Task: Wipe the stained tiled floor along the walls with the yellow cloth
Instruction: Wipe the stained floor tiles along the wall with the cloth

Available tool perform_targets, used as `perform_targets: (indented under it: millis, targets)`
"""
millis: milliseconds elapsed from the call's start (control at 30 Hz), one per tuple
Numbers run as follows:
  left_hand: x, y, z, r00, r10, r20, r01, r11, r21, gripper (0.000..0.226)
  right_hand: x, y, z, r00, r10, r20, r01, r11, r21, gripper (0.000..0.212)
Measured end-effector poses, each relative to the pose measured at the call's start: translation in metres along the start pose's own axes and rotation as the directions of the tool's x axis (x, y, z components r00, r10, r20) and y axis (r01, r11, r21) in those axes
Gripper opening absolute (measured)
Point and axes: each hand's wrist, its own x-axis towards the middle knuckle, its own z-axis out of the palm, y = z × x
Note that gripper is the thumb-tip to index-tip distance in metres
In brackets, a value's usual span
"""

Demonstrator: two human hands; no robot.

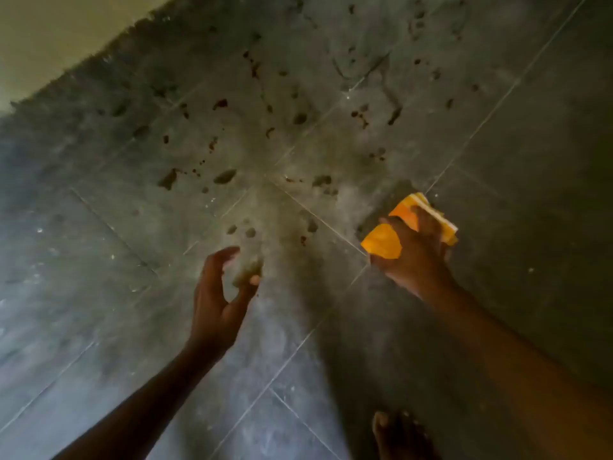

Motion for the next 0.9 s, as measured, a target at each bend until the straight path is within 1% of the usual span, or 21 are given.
perform_targets:
  millis: [33, 67, 100, 133, 167, 200, 233, 267, 300, 367, 400, 467, 533, 600, 700, 767, 800, 867, 900]
  targets:
    - [0.0, -0.019, 0.002, 1.0, -0.003, -0.008, 0.003, 0.999, 0.039, 0.068, 0.006, 0.007, 0.008, 0.998, 0.046, 0.039, -0.043, 0.996, -0.082, 0.088]
    - [0.001, -0.037, 0.006, 1.0, -0.013, 0.028, 0.01, 0.993, 0.114, 0.076, 0.011, 0.012, 0.011, 0.993, 0.104, 0.051, -0.096, 0.985, -0.142, 0.095]
    - [0.003, -0.058, 0.008, 0.996, -0.027, 0.086, 0.011, 0.984, 0.177, 0.086, 0.017, 0.021, 0.017, 0.986, 0.137, 0.097, -0.123, 0.983, -0.137, 0.096]
    - [0.005, -0.073, 0.011, 0.985, -0.068, 0.159, 0.029, 0.972, 0.232, 0.099, 0.02, 0.027, 0.022, 0.977, 0.158, 0.142, -0.137, 0.979, -0.152, 0.092]
    - [0.007, -0.089, 0.014, 0.969, -0.109, 0.223, 0.05, 0.966, 0.254, 0.115, 0.02, 0.032, 0.029, 0.98, 0.133, 0.148, -0.106, 0.978, -0.18, 0.086]
    - [0.01, -0.1, 0.014, 0.95, -0.145, 0.278, 0.059, 0.954, 0.295, 0.131, 0.02, 0.036, 0.036, 0.991, 0.097, 0.095, -0.072, 0.969, -0.238, 0.082]
    - [0.016, -0.112, 0.016, 0.931, -0.16, 0.328, 0.037, 0.936, 0.35, 0.144, 0.025, 0.042, 0.041, 0.996, 0.082, 0.038, -0.068, 0.954, -0.292, 0.079]
    - [0.018, -0.117, 0.015, 0.915, -0.172, 0.365, 0.009, 0.913, 0.409, 0.154, 0.027, 0.04, 0.04, 0.997, 0.081, 0.008, -0.075, 0.947, -0.313, 0.074]
    - [0.021, -0.12, 0.014, 0.905, -0.197, 0.378, 0.006, 0.893, 0.45, 0.162, 0.033, 0.041, 0.041, 0.996, 0.084, 0.019, -0.072, 0.937, -0.343, 0.066]
    - [0.018, -0.12, 0.01, 0.876, -0.242, 0.417, 0.015, 0.878, 0.478, 0.172, 0.038, 0.043, 0.044, 0.994, 0.091, 0.056, -0.068, 0.945, -0.319, 0.052]
    - [0.021, -0.123, 0.012, 0.884, -0.239, 0.401, 0.026, 0.883, 0.469, 0.175, 0.04, 0.033, 0.039, 0.996, 0.056, 0.074, -0.028, 0.944, -0.328, 0.051]
    - [0.02, -0.122, 0.014, 0.894, -0.248, 0.373, 0.065, 0.896, 0.439, 0.175, 0.04, 0.014, 0.032, 0.991, -0.019, 0.129, 0.055, 0.956, -0.286, 0.049]
    - [0.017, -0.121, 0.013, 0.918, -0.199, 0.342, 0.056, 0.92, 0.387, 0.169, 0.039, -0.009, 0.031, 0.976, -0.126, 0.178, 0.177, 0.933, -0.312, 0.045]
    - [0.017, -0.124, 0.007, 0.917, -0.167, 0.363, 0.009, 0.917, 0.398, 0.163, 0.031, -0.034, 0.036, 0.931, -0.284, 0.23, 0.349, 0.879, -0.324, 0.051]
    - [0.025, -0.131, -0.014, 0.892, -0.129, 0.432, -0.122, 0.854, 0.506, 0.149, 0.019, -0.055, 0.066, 0.884, -0.423, 0.199, 0.466, 0.821, -0.329, 0.053]
    - [0.026, -0.135, -0.024, 0.889, -0.099, 0.446, -0.157, 0.85, 0.502, 0.145, 0.008, -0.057, 0.101, 0.88, -0.434, 0.195, 0.476, 0.802, -0.361, 0.055]
    - [0.025, -0.135, -0.025, 0.887, -0.085, 0.453, -0.169, 0.855, 0.49, 0.144, 0.0, -0.058, 0.117, 0.899, -0.402, 0.175, 0.439, 0.823, -0.36, 0.063]
    - [0.023, -0.137, -0.022, 0.896, -0.058, 0.441, -0.178, 0.861, 0.475, 0.142, -0.021, -0.053, 0.145, 0.953, -0.296, 0.068, 0.301, 0.897, -0.324, 0.085]
    - [0.022, -0.14, -0.02, 0.899, -0.045, 0.436, -0.185, 0.862, 0.471, 0.141, -0.028, -0.05, 0.158, 0.968, -0.25, -0.005, 0.235, 0.917, -0.321, 0.091]
